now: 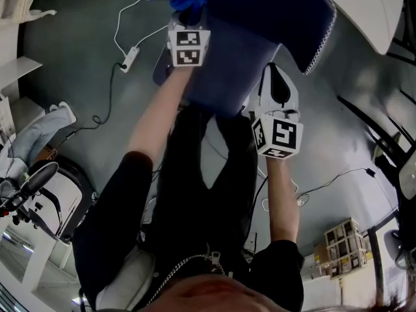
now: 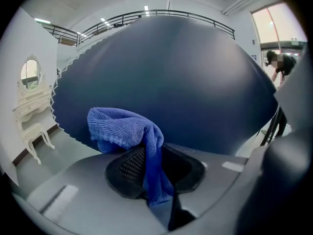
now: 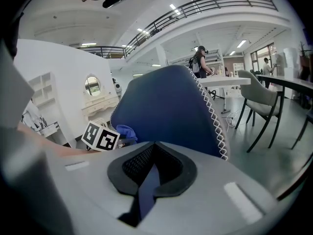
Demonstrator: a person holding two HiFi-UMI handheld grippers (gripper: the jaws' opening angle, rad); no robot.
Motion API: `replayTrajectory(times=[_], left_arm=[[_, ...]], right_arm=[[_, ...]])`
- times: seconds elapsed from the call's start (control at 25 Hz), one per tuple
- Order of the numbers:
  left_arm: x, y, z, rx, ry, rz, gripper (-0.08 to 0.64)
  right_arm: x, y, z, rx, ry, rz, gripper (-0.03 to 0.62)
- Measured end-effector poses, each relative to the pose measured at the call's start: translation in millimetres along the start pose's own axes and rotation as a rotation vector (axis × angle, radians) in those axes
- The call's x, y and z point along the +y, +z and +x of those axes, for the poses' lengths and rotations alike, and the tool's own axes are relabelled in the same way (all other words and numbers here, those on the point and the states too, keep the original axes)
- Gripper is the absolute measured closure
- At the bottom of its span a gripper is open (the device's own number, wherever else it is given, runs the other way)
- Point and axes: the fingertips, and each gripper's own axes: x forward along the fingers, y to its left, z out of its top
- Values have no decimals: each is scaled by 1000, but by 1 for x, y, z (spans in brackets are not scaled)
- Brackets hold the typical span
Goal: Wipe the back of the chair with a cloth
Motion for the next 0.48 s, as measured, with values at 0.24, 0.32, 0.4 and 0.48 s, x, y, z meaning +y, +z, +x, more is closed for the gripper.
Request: replayTrajectory(times=[0.24,0.32,0.4,0.48], left_arm=[[-34,1,3,-5,-51,-15,476],[-42,3,4,-4,-64,-11,476],[-49,4,5,-3,-74,-1,476],[-61,4,5,-4,-91,4,476]], right_arm=[[-11,-7,-12,-9,-36,26,589],[-16,-7,-17,-15,-51,35,589],[-20,-9,-22,-20,-61,46,589],[-26,-12,-27,-21,-72,53,589]])
